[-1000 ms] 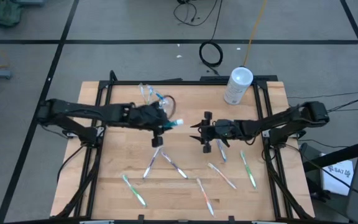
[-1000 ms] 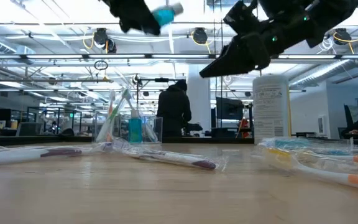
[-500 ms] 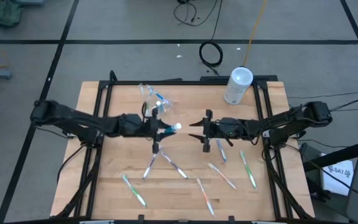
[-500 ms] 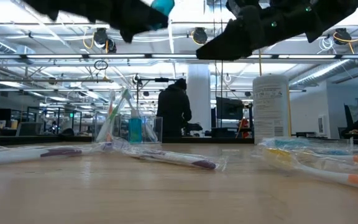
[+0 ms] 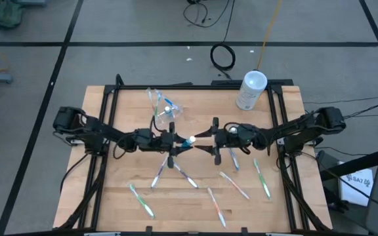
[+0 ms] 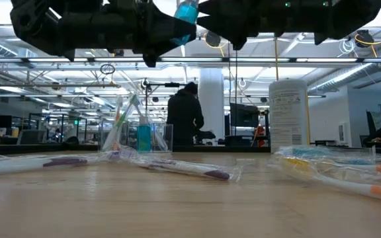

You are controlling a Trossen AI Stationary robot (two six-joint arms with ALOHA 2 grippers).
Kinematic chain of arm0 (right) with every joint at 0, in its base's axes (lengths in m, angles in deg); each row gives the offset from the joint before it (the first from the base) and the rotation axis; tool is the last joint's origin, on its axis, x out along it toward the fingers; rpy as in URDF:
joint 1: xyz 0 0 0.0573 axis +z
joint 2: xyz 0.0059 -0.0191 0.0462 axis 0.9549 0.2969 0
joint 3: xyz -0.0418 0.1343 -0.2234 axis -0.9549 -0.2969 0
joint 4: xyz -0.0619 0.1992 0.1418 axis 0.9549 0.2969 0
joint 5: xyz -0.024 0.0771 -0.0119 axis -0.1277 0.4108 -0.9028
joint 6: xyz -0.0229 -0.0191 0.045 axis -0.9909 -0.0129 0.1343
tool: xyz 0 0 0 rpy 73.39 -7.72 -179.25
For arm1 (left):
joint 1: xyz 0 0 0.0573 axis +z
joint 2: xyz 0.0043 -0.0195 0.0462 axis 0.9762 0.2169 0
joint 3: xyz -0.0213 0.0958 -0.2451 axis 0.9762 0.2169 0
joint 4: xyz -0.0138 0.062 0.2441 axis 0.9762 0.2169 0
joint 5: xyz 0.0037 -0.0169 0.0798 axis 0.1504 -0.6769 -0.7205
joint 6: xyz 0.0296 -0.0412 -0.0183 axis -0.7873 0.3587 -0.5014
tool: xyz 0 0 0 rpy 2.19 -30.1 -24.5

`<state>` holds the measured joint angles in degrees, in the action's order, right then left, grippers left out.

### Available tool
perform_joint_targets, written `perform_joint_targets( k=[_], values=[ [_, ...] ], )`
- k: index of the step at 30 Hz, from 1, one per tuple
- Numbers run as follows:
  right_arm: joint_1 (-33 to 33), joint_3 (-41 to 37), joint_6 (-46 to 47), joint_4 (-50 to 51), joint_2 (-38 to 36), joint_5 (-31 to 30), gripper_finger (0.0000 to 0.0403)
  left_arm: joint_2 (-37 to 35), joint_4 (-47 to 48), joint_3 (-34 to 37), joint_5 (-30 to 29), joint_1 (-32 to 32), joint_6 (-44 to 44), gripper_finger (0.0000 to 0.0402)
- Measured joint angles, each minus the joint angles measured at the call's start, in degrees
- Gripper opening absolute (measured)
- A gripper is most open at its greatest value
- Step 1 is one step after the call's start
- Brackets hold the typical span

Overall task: Pick & Place toothbrushing station
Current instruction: Put the mouthwash into the transparent organizer

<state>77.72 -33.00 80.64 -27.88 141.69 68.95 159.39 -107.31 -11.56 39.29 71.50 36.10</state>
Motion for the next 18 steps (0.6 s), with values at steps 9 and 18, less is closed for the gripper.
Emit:
perform_joint_targets(
  k=[9,18],
  values=[
    [0.0,0.0,0.8,-12.8,7.6,0.2,0.018,1.5,-0.8,-2.1,0.1,-0.6,0.0,0.0088],
    [-0.1,0.0,2.1,-20.6,11.5,0.2,0.018,1.5,-0.5,-2.1,0.0,-0.6,0.0,0.0088]
  ],
)
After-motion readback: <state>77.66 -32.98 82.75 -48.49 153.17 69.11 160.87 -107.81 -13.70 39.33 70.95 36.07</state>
